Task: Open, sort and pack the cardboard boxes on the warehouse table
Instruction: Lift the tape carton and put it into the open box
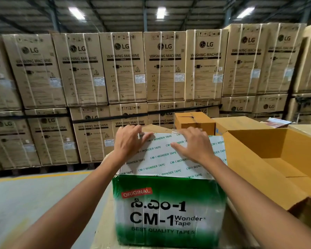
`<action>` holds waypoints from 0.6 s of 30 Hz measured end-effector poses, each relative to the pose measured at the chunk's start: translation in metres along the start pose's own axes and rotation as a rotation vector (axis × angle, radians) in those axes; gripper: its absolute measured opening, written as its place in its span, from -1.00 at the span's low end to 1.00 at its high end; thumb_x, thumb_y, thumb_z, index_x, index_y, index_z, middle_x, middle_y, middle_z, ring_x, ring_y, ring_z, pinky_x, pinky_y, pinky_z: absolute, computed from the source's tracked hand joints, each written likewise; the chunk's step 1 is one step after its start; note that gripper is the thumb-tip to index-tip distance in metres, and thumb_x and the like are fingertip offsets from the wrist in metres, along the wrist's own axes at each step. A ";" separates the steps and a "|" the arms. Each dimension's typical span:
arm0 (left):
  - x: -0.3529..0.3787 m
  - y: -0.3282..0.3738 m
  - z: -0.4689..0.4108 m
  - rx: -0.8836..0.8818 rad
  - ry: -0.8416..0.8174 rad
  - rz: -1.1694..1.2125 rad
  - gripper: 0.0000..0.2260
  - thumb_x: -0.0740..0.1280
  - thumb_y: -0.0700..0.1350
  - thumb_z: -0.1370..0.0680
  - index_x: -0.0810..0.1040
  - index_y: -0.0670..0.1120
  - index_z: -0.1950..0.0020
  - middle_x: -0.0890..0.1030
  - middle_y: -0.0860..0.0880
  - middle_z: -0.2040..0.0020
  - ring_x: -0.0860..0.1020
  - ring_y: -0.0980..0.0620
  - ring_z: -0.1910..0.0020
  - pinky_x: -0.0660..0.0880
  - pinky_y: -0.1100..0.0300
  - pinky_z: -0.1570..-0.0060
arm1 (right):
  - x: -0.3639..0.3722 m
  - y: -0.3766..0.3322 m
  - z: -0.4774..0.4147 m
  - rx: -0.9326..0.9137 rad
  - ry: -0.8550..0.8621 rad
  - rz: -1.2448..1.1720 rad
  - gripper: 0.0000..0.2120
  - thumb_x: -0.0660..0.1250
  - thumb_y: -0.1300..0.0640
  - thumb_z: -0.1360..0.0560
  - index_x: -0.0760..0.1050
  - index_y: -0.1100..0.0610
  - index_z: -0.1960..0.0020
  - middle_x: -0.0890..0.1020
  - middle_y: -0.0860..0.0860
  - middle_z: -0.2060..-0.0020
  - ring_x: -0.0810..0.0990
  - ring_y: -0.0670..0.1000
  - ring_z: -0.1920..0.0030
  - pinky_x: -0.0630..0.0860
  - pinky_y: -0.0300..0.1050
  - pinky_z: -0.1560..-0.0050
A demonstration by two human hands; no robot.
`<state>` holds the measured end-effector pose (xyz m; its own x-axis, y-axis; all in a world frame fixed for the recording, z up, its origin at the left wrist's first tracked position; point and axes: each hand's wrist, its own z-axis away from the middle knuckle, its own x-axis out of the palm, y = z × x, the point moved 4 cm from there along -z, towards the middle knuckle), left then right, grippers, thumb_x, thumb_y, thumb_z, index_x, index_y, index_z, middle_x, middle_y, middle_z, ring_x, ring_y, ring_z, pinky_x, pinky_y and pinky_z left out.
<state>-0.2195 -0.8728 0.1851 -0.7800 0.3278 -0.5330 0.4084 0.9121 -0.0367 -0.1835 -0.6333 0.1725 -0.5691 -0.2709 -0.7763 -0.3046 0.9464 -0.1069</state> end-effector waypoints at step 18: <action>-0.114 0.064 0.084 -0.125 -1.025 0.125 -0.72 0.36 0.06 -0.58 0.63 0.03 -0.25 0.67 0.01 -0.13 0.61 0.05 -0.04 0.60 0.08 -0.07 | -0.078 -0.063 0.106 -0.110 -0.281 -0.116 -0.87 0.40 -0.07 -0.49 0.49 -0.06 0.07 0.60 -0.06 0.17 0.56 0.05 0.09 0.48 -0.08 0.14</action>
<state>-0.0648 -0.8723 0.1729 0.0658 0.1082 -0.9920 0.3610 0.9242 0.1247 -0.0390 -0.6529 0.1738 -0.2976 -0.3022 -0.9056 -0.4441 0.8835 -0.1489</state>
